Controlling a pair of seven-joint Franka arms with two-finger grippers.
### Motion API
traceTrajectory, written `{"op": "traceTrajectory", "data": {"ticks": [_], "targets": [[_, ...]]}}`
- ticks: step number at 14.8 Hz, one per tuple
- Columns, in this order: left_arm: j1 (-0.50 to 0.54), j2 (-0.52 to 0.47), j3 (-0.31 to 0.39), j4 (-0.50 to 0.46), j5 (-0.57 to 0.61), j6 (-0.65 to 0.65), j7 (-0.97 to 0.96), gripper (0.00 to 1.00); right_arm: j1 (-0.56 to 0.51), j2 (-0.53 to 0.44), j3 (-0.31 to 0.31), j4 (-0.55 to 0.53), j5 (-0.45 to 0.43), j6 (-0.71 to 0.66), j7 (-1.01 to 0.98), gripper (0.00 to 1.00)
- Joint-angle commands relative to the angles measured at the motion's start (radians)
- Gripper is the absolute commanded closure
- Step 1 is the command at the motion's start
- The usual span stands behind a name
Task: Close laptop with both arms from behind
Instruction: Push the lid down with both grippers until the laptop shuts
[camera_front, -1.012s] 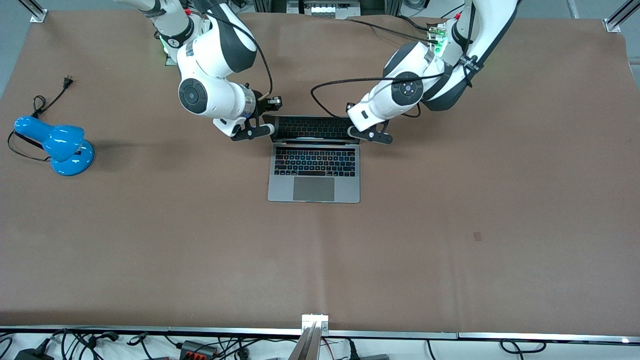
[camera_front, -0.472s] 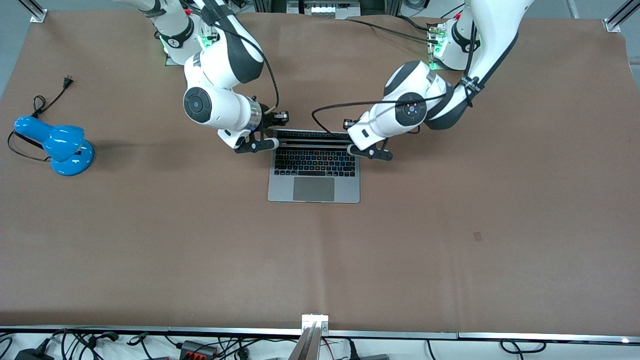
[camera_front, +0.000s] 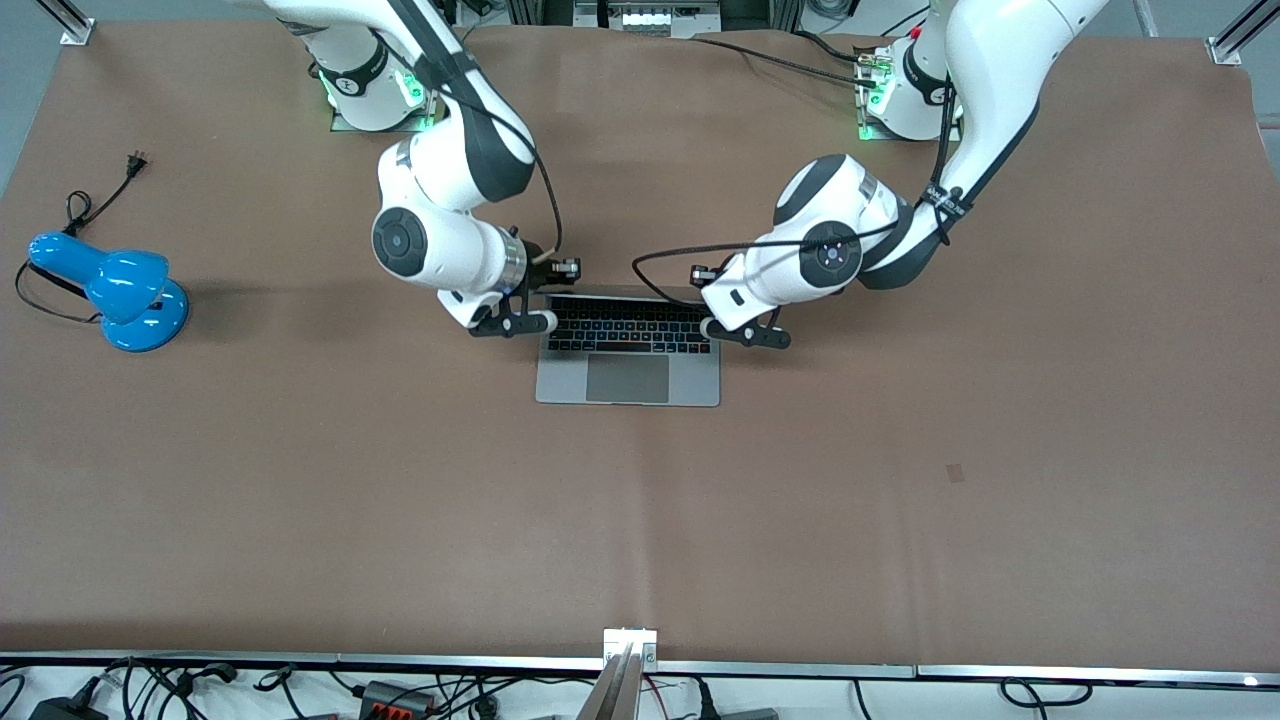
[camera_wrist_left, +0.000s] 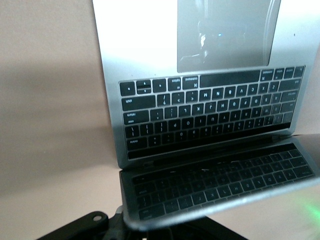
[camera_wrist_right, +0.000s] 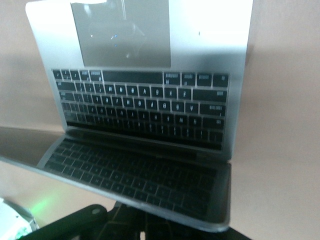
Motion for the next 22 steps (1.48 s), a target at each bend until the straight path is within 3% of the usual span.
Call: {"op": "traceTrajectory", "data": {"ticks": [1,13,22], "targets": [[-0.005,0.074,0.015,0.073,0.075,-0.003,-0.021,1.00,-0.002,0.080,-0.010,0.089,-0.011,-0.004,0.017,1.00],[-0.015,0.210,0.015,0.101,0.224,0.083,-0.082,1.00,0.010,0.234,-0.022,0.123,-0.061,0.183,0.014,1.00],[-0.028,0.255,0.020,0.107,0.294,0.123,-0.099,1.00,0.011,0.300,-0.022,0.161,-0.061,0.221,0.014,1.00]]}}
